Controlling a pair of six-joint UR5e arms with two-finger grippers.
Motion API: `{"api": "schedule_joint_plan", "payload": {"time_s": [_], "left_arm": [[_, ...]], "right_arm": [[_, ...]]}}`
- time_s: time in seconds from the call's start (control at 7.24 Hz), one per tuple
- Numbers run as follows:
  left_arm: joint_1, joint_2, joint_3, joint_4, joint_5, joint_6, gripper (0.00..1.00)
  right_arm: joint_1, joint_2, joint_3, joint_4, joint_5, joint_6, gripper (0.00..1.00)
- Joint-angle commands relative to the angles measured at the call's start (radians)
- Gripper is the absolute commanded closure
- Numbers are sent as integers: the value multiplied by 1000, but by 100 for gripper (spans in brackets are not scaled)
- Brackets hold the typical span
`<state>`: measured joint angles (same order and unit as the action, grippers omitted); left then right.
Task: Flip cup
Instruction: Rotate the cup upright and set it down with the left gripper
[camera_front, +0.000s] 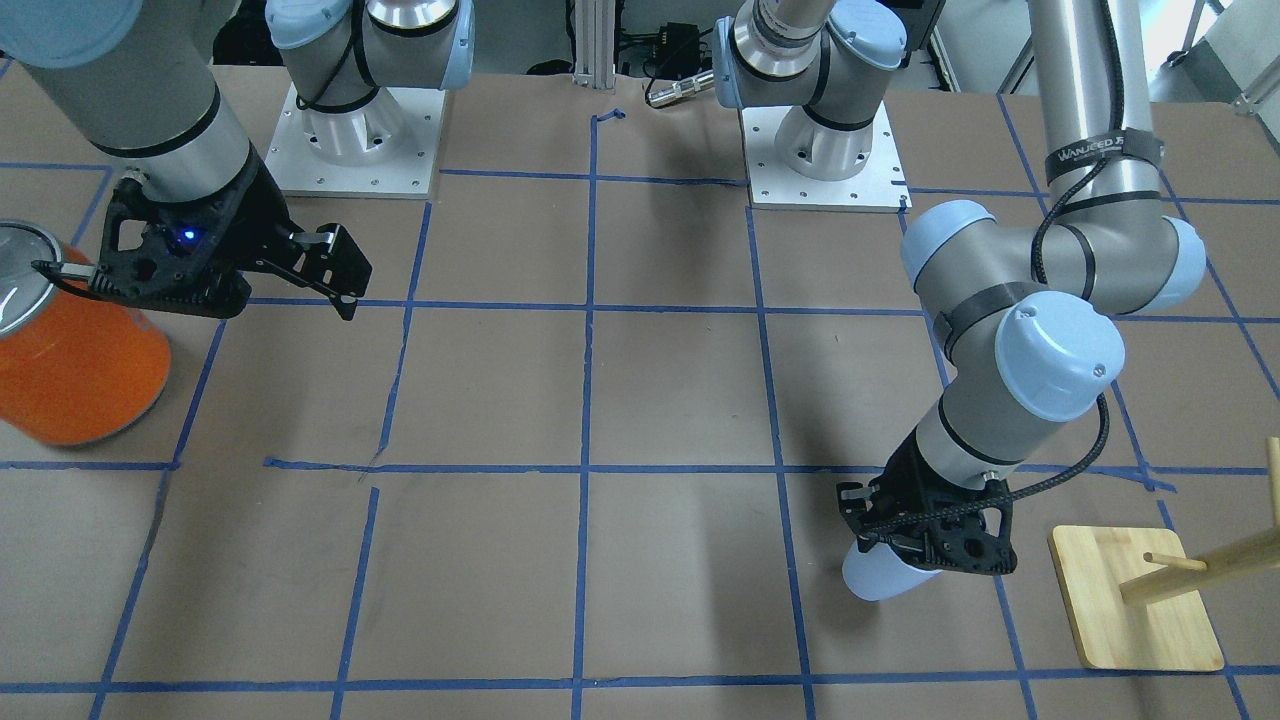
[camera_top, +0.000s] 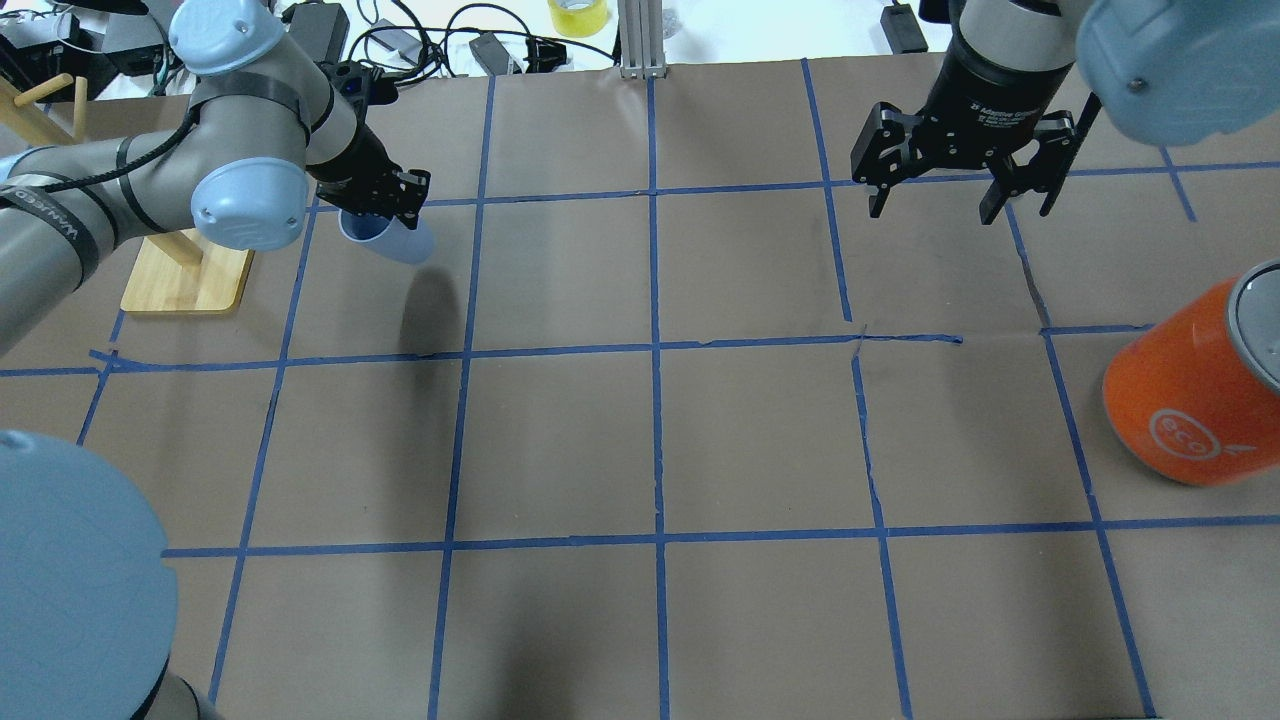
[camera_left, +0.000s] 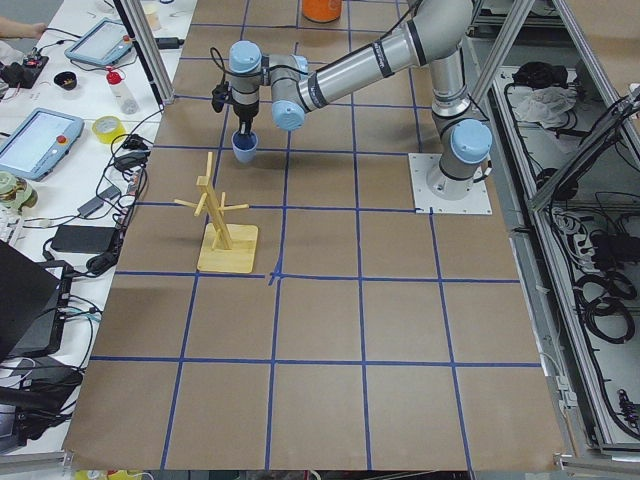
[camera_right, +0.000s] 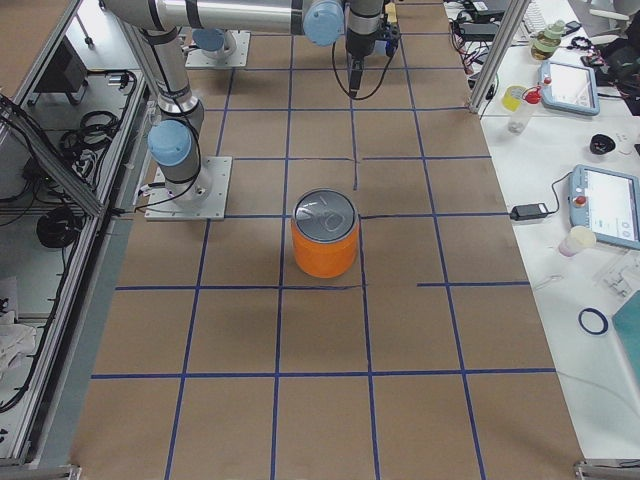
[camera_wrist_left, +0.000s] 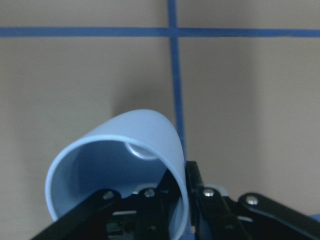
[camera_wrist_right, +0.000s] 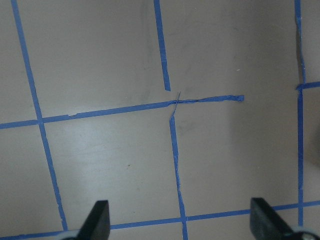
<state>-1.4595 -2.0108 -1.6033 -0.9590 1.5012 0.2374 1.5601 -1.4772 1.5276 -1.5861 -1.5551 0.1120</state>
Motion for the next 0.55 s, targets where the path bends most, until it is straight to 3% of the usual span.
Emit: {"api": "schedule_joint_plan", "payload": {"time_s": [0.0,0.28,0.41], "left_arm": [[1,-35,14,-4,91,107,100],[1,-63,17,-6,146,154,100],[1,-65,17,-4,152,175,86]], "right_arm": [[-2,0,-1,2,-3,-2,0],[-2,0,0,2,-5,-2,0],[-2,0,-1,0,-2,-2,0]]}}
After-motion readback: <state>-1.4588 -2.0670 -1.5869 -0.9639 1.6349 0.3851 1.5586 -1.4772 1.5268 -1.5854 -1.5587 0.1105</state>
